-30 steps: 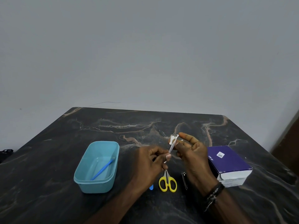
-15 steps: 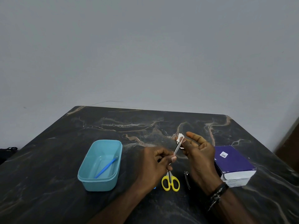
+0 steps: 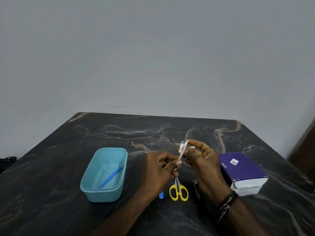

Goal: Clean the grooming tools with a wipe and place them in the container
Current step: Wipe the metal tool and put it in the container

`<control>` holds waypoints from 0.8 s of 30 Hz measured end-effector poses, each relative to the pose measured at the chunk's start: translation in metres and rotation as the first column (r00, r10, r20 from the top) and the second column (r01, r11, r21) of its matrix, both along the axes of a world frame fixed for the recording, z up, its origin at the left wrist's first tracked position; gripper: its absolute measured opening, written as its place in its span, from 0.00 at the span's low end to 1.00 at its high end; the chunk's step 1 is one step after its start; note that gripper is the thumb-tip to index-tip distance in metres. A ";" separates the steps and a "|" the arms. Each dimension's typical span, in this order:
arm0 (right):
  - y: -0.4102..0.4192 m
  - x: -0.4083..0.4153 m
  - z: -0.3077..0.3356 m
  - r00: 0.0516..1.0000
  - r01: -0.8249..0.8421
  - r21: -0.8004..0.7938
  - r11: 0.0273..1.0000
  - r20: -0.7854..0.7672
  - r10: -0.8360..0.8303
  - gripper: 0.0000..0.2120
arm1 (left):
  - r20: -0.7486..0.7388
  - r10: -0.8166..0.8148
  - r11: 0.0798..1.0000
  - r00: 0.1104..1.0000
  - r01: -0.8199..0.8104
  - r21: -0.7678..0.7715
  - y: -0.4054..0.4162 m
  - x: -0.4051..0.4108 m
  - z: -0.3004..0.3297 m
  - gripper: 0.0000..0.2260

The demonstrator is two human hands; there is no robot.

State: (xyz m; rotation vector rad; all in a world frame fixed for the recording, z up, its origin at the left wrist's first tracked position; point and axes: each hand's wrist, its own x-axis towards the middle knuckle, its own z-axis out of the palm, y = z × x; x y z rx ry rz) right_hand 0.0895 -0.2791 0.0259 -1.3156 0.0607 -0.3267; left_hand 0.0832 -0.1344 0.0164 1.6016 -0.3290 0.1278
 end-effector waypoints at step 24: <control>0.000 -0.002 -0.001 0.999 -0.014 0.015 1.000 0.041 0.013 0.11 | -0.029 0.120 0.982 0.992 -0.123 -0.140 0.002 0.005 0.005 0.08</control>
